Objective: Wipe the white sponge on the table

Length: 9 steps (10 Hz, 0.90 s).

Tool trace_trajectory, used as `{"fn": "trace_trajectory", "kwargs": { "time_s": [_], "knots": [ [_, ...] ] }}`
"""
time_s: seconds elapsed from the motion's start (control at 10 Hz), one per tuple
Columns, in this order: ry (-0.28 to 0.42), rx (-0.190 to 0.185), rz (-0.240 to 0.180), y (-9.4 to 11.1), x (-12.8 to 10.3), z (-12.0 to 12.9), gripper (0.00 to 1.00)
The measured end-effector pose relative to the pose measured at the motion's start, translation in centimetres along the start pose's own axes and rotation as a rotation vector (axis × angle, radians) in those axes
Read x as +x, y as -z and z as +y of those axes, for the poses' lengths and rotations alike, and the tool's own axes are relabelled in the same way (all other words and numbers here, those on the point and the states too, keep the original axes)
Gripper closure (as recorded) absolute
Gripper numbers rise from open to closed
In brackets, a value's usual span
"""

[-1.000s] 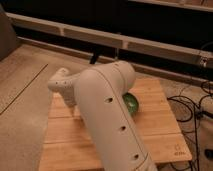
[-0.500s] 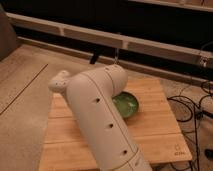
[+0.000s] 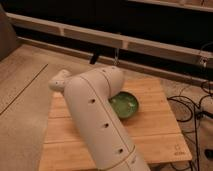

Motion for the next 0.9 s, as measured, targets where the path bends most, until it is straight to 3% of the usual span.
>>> {"fn": "trace_trajectory", "kwargs": {
  "time_s": [0.2, 0.6, 0.9],
  "knots": [
    [-0.023, -0.014, -0.006, -0.1, 0.1, 0.0, 0.99],
    [-0.045, -0.044, -0.023, 0.2, -0.1, 0.3, 1.0],
    [-0.012, -0.066, -0.07, 1.8, -0.6, 2.2, 1.0]
  ]
}}
